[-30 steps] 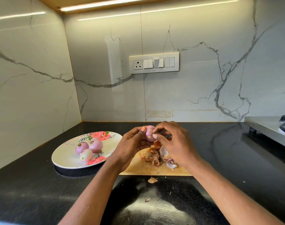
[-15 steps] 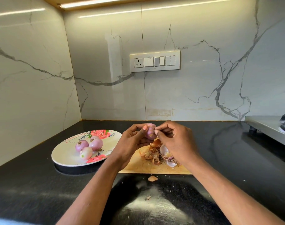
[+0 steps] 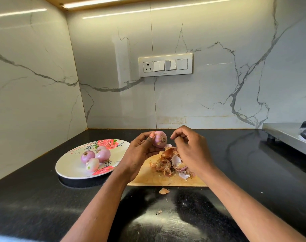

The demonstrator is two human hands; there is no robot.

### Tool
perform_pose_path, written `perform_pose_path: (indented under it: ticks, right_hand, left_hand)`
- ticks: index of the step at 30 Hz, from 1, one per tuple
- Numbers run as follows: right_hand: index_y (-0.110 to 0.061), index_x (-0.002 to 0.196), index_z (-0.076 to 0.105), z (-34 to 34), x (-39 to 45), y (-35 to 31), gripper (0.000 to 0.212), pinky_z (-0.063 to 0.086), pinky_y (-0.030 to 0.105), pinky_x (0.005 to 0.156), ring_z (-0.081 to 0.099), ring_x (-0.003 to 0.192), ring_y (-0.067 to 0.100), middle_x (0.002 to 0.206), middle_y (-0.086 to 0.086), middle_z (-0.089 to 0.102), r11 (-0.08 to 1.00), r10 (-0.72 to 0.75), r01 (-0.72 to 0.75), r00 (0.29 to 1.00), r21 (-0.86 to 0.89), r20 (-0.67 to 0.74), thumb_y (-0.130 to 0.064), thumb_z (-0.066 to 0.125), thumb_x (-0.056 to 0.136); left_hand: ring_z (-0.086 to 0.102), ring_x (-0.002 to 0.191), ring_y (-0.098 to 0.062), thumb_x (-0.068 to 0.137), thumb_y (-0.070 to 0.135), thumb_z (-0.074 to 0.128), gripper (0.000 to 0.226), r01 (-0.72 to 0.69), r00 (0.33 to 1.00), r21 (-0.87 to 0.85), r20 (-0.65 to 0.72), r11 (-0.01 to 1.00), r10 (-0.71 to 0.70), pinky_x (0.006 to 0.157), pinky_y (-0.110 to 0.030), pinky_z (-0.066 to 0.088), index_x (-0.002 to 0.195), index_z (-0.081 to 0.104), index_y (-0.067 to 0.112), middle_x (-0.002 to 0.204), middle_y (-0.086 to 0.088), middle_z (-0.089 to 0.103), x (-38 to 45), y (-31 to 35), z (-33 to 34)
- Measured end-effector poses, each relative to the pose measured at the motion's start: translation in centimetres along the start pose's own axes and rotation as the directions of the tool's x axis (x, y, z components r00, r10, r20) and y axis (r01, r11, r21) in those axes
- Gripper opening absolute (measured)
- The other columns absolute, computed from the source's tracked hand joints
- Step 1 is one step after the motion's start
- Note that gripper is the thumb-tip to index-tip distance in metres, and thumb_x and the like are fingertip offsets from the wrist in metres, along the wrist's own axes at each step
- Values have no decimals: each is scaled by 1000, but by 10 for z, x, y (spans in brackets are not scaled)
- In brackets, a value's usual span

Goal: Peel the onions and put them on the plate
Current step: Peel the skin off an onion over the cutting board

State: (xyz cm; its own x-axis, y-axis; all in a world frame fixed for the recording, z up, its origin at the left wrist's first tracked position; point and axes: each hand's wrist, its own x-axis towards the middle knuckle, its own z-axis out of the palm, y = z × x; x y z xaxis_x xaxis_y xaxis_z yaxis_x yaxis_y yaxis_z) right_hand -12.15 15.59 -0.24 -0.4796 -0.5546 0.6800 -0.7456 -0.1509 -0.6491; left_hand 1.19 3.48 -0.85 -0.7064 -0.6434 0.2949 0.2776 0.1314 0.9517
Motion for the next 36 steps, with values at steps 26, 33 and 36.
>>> perform_pose_path:
  ticks: [26, 33, 36]
  right_hand:
    - [-22, 98, 65, -1, 0, 3, 18, 60, 28, 70, 70, 75, 2, 84, -8, 74, 996, 70, -67, 997, 58, -45, -12, 76, 88]
    - [-27, 97, 72, -1, 1, 0, 9, 61, 29, 81, 72, 88, 0, 92, -12, 76, 983, 57, -63, 998, 173, 40, -28, 77, 90]
    - [-23, 98, 74, -4, 1, -2, 15, 62, 29, 81, 73, 88, 2, 93, -10, 77, 974, 33, -44, 998, 220, 55, -26, 81, 85]
  left_hand:
    - [69, 111, -32, 85, 35, 69, 47, -45, 998, 81, 42, 996, 41, 101, -42, 55, 127, 64, 16, 120, -15, 71, -3, 1, 3]
    - [69, 114, -26, 75, 32, 81, 50, -67, 998, 58, 15, 996, 66, 104, -45, 53, 122, 70, 21, 122, -7, 71, -5, 7, 3]
    - [66, 118, -26, 69, 35, 85, 52, -78, 997, 47, 4, 996, 78, 104, -46, 52, 119, 73, 25, 121, -5, 71, -5, 7, 1]
